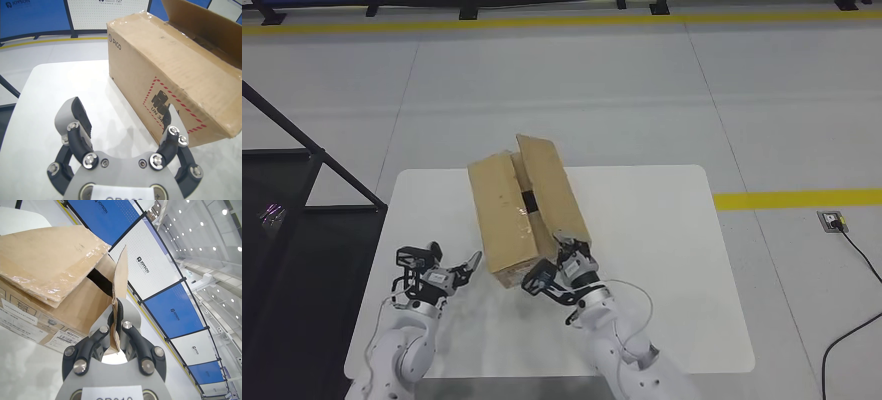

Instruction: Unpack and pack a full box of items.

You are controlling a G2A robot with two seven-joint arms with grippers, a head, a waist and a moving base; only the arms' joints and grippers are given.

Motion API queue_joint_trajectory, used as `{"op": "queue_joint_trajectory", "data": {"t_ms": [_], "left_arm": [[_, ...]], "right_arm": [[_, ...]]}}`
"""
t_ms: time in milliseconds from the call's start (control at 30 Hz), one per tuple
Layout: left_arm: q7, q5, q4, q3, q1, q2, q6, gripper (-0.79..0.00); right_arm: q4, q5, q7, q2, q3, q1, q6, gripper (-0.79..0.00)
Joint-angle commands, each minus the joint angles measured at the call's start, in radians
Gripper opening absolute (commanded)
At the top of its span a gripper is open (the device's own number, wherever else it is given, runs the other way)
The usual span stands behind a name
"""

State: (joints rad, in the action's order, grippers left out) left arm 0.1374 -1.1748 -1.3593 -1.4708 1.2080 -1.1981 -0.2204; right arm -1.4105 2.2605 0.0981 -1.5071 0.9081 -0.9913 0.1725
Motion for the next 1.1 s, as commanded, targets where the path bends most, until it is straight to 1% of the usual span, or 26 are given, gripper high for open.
{"op": "queue_joint_trajectory", "data": {"t_ms": [0,300,467,733,767,800,833,967,1067], "left_arm": [[0.0,0.004,0.003,-0.007,-0.001,0.001,-0.008,0.0],[-0.007,0.012,0.014,-0.033,0.01,0.007,-0.052,0.0],[-0.016,-0.033,0.001,-0.027,0.031,0.015,-0.132,0.0],[-0.03,-0.101,-0.027,-0.027,0.071,0.031,-0.295,0.0],[-0.031,-0.107,-0.031,-0.026,0.075,0.033,-0.307,0.0],[-0.032,-0.111,-0.035,-0.025,0.078,0.034,-0.316,0.0],[-0.032,-0.112,-0.039,-0.022,0.08,0.034,-0.321,0.0],[-0.036,-0.119,-0.054,-0.005,0.085,0.033,-0.316,0.0],[-0.037,-0.123,-0.06,0.015,0.082,0.031,-0.307,0.0]], "right_arm": [[-0.015,-0.004,-0.034,0.006,0.02,-0.017,-0.017,-0.785],[-0.074,-0.022,-0.128,0.031,0.115,-0.095,-0.083,-0.785],[-0.107,-0.036,-0.193,0.044,0.154,-0.136,-0.133,-0.785],[-0.153,-0.043,-0.243,0.06,0.202,-0.19,-0.175,-0.785],[-0.157,-0.049,-0.249,0.061,0.206,-0.195,-0.182,-0.631],[-0.161,-0.053,-0.254,0.063,0.209,-0.198,-0.189,-0.086],[-0.165,-0.053,-0.26,0.064,0.211,-0.201,-0.198,0.0],[-0.185,-0.063,-0.291,0.07,0.219,-0.217,-0.241,0.0],[-0.203,-0.086,-0.341,0.078,0.232,-0.236,-0.299,0.0]]}}
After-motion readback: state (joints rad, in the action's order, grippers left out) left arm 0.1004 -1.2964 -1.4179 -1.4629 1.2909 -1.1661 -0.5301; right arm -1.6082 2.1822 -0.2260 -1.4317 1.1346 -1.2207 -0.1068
